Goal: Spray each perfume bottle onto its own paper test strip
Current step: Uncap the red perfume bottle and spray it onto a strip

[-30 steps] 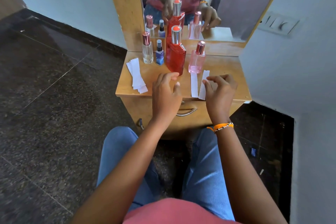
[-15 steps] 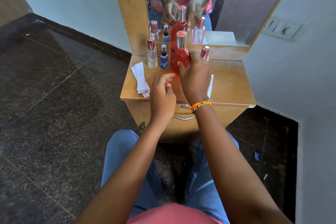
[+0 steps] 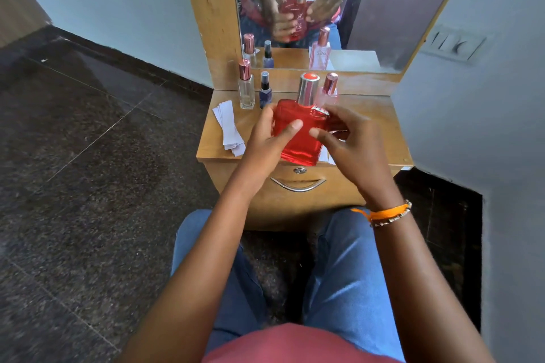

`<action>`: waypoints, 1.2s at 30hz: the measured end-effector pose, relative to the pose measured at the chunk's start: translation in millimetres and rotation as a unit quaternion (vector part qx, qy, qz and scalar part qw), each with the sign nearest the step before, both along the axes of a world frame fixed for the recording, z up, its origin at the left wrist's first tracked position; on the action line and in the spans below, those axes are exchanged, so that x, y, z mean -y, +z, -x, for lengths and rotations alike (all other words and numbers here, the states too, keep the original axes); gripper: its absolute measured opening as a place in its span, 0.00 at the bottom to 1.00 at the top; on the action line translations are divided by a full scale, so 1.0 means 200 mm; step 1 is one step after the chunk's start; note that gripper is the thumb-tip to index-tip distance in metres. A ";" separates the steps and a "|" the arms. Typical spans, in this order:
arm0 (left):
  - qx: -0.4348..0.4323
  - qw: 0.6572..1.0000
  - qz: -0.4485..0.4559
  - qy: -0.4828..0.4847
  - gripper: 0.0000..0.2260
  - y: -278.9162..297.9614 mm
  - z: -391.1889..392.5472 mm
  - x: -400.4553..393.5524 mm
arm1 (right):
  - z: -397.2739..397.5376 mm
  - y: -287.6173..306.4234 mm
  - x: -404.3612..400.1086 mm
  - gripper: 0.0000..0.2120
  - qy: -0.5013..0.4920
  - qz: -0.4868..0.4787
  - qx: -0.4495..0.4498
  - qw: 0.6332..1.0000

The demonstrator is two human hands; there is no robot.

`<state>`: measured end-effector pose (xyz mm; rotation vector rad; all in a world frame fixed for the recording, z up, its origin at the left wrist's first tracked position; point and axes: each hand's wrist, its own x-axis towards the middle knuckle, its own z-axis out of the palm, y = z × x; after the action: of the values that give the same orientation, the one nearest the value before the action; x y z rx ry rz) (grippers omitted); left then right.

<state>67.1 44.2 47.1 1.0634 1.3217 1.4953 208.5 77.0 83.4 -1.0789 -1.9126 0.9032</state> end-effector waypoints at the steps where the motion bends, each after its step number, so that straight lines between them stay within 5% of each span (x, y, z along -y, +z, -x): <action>1: -0.005 1.000 -0.007 0.006 0.10 0.00 0.00 0.00 | 0.00 0.02 0.00 0.18 -0.001 0.004 0.000 1.000; 6: -0.121 0.988 -0.059 0.071 0.17 0.02 -0.09 0.00 | 0.15 0.13 0.03 0.13 -0.064 -0.014 -0.151 0.986; 11: -0.192 0.974 -0.090 0.080 0.11 0.05 -0.11 0.03 | 0.28 0.24 0.00 0.13 -0.159 0.065 -0.263 0.950; 17: -0.096 0.994 -0.056 0.018 0.11 0.08 -0.06 0.08 | 0.19 0.34 -0.11 0.14 0.123 0.276 -0.333 0.893; 20: -0.116 0.989 -0.052 0.071 0.12 0.09 -0.08 0.06 | 0.21 0.29 -0.07 0.04 0.015 0.190 -0.307 0.933; 23: -0.180 0.976 -0.075 0.099 0.16 0.10 -0.09 0.04 | 0.26 0.27 -0.02 0.06 -0.033 0.151 -0.304 0.940; 29: -0.068 0.997 -0.035 0.011 0.12 0.08 -0.06 0.08 | 0.18 0.34 -0.11 0.17 0.094 0.318 -0.413 0.848; 33: -0.002 1.000 -0.019 0.004 0.13 0.05 -0.06 0.08 | 0.08 0.29 -0.19 0.12 0.145 0.351 -0.510 0.772; 36: 0.019 1.000 -0.016 0.012 0.09 0.04 -0.05 0.08 | -0.01 0.19 -0.24 0.17 0.080 0.280 -0.454 0.842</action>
<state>76.9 29.1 55.5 1.0380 1.2925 1.5504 210.5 124.8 122.0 -0.5769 -0.9497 1.7534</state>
